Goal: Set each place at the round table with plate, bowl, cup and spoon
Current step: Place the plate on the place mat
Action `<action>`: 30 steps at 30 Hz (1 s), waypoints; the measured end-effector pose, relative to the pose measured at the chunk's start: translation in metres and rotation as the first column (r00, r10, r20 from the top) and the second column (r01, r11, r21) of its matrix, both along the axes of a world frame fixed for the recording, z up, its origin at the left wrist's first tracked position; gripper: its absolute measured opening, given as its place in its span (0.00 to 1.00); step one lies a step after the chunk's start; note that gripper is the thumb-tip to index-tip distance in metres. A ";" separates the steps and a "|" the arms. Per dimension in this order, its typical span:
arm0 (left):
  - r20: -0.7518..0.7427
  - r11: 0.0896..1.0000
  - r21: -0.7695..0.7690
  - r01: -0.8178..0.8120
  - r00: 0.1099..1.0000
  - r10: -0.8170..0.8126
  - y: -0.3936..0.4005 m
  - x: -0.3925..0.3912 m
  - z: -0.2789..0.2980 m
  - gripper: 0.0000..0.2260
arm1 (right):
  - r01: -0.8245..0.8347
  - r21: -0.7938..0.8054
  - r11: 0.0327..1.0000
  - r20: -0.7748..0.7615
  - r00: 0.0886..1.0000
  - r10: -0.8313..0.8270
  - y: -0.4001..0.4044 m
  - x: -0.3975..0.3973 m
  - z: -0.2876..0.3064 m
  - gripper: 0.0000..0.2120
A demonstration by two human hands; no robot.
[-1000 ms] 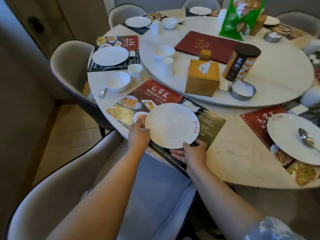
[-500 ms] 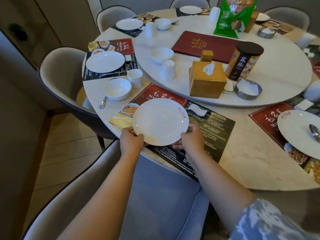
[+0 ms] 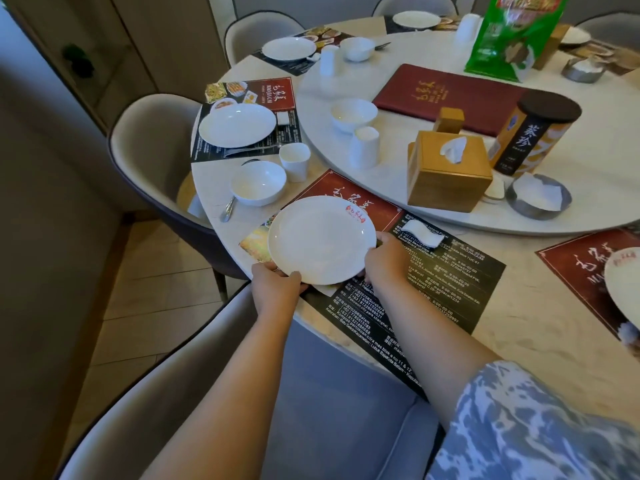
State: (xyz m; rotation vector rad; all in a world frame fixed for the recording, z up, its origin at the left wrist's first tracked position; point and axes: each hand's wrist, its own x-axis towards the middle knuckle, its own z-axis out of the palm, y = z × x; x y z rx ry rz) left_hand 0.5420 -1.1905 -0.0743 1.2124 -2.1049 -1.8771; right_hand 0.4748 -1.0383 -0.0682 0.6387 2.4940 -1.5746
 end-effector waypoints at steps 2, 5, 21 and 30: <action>-0.001 1.000 -0.003 0.022 1.000 -0.022 0.001 0.003 0.002 0.15 | -0.003 0.020 1.000 -0.011 1.000 0.003 0.000 0.000 -0.001 0.17; -0.002 0.998 -0.017 0.053 0.999 -0.053 0.000 0.007 0.007 0.14 | -0.005 -0.001 1.000 -0.006 1.000 0.005 0.004 0.004 0.005 0.17; -0.188 0.922 0.004 0.388 0.906 -0.380 -0.053 0.068 0.024 0.11 | 0.186 -0.268 0.945 -0.159 0.959 -0.234 -0.068 0.130 0.009 0.12; -0.257 0.884 -0.005 0.467 0.854 -0.453 -0.106 0.100 0.042 0.09 | 0.112 -0.353 0.929 -0.190 0.964 -0.188 -0.131 0.176 0.033 0.10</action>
